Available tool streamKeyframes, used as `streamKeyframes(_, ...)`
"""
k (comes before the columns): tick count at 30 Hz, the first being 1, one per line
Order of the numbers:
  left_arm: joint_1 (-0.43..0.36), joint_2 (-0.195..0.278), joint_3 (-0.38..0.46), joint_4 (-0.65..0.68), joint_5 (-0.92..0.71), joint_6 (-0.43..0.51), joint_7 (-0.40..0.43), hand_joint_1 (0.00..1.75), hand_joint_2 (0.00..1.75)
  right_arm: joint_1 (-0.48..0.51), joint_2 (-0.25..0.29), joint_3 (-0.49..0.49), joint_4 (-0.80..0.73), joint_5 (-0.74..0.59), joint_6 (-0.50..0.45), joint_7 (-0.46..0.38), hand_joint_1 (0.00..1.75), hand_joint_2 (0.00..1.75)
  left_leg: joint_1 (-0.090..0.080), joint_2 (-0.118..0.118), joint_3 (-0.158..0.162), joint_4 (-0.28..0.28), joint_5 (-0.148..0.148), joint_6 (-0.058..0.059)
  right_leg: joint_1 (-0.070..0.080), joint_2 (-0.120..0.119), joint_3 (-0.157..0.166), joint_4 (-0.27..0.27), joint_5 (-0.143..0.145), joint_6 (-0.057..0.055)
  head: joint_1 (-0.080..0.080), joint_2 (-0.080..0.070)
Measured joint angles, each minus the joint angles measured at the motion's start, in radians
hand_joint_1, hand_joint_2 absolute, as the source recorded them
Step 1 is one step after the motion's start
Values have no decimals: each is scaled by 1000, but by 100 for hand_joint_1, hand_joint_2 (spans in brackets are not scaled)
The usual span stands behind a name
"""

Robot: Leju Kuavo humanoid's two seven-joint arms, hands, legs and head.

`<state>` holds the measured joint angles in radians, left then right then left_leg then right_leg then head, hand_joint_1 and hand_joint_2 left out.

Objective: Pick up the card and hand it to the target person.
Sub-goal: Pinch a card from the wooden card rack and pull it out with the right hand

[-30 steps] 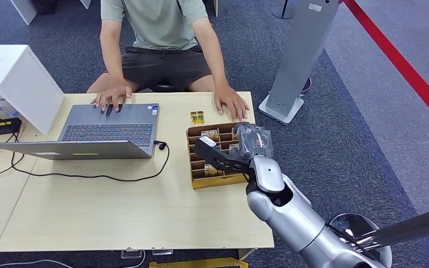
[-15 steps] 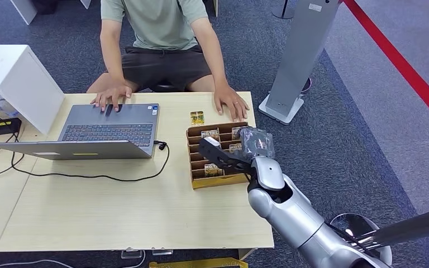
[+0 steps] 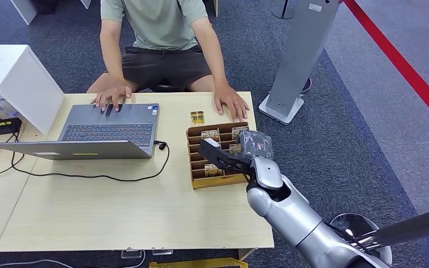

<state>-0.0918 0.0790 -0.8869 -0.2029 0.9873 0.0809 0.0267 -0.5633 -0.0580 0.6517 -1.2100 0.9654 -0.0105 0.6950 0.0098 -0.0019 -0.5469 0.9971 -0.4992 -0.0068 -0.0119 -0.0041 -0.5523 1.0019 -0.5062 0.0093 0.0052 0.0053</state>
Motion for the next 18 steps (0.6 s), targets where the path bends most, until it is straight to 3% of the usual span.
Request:
streamKeyframes(3,0,0,0,0,0,0,0,0,0,-2,2,3,7,-3,-1,0,100,175,0,0,0,0,0,0,0,0,0,0,0,0,0,0)
streamKeyframes(10,0,0,0,0,1,0,0,0,0,-11,6,9,19,-10,-2,0,91,175,0,0,0,0,0,0,0,0,0,0,0,0,-1,0)
streamKeyframes(18,0,0,0,0,1,1,0,0,0,-13,7,18,30,-10,-2,0,96,175,0,0,0,0,0,0,0,0,0,0,0,0,0,0)
